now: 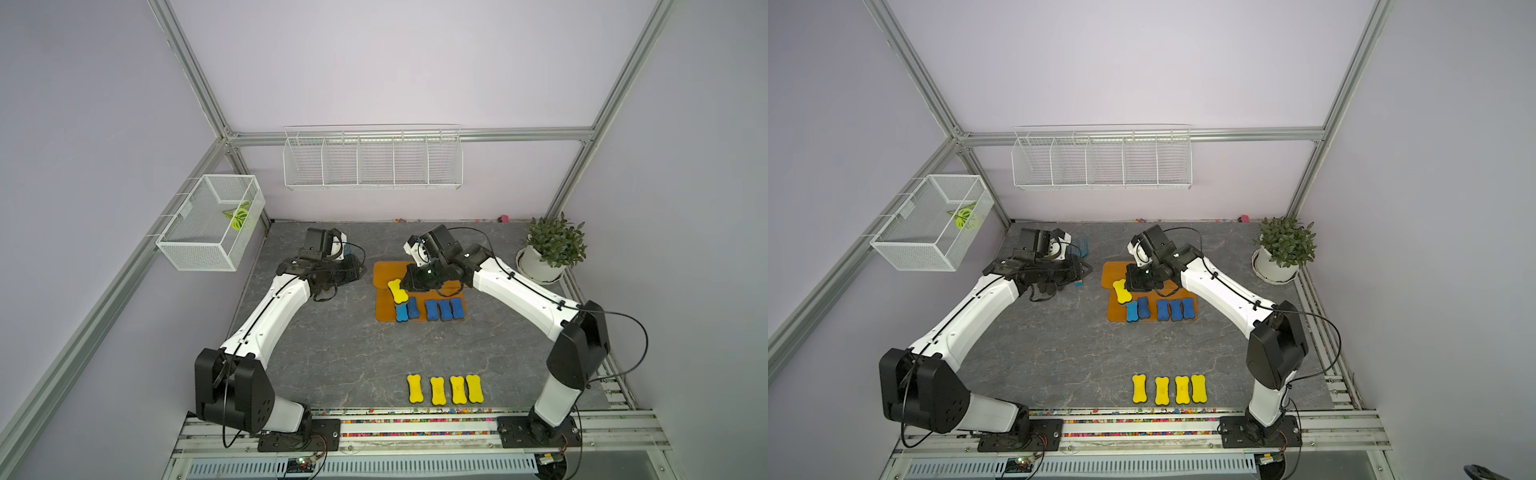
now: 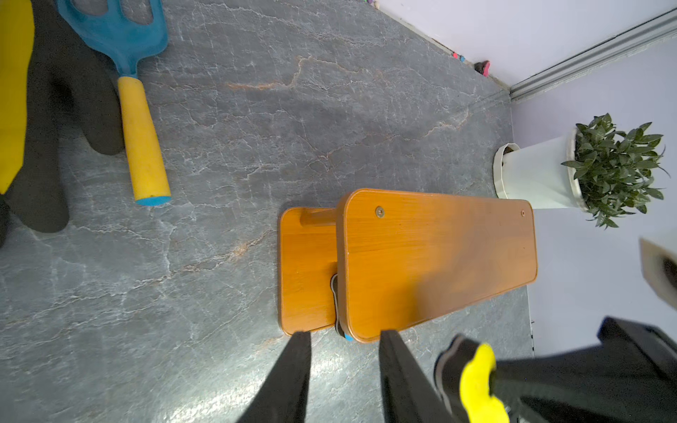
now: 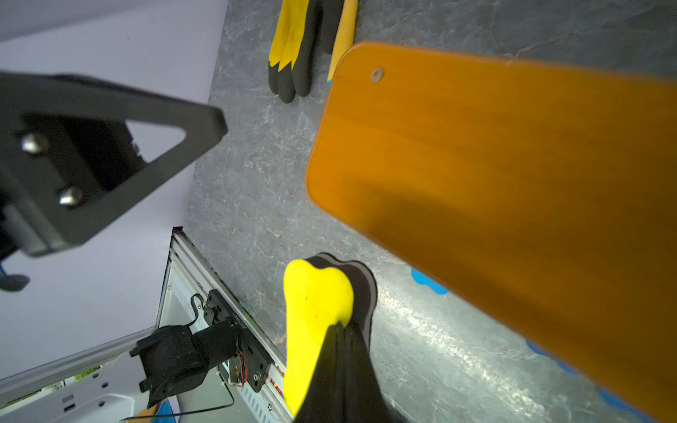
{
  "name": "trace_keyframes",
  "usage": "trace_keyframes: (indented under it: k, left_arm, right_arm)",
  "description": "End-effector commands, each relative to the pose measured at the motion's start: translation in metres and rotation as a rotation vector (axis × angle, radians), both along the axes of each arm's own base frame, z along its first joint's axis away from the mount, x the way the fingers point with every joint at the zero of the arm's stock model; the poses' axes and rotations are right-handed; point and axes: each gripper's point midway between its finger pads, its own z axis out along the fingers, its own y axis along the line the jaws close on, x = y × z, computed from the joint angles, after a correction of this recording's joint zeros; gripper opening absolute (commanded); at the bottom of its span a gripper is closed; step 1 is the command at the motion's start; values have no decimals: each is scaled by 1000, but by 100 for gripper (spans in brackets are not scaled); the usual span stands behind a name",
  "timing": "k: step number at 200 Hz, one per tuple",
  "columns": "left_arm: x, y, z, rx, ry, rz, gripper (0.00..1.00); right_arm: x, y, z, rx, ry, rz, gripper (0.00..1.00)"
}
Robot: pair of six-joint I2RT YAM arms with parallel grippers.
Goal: Remove the whiteboard erasers from the shelf
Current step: Pick up the whiteboard eraser from the shelf, then place the whiteboard eraser at the center of the board.
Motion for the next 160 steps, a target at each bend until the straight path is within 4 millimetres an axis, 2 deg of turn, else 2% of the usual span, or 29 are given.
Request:
trace_keyframes:
  k: [1,29,45,76,94,116,160]
  left_arm:
    - [-2,5,1,15,-16,6,37]
    - [-1,6,-1,22,-16,7,37]
    - [0,9,-1,34,-17,19,37]
    - [1,11,-3,42,-11,26,37]
    - [2,11,-4,45,-10,24,37]
    - [3,11,-6,49,-7,24,37]
    - [4,8,-11,42,8,14,37]
  right_arm:
    - [-28,7,-18,-49,19,11,0]
    - [-62,28,-42,-63,32,81,0]
    - [-77,36,-64,-79,59,120,0]
    - [-99,45,-106,-118,131,179,0]
    - [-108,46,-124,-142,165,203,0]
    - [-116,44,-139,-160,197,209,0]
    - [-133,38,-153,-188,224,213,0]
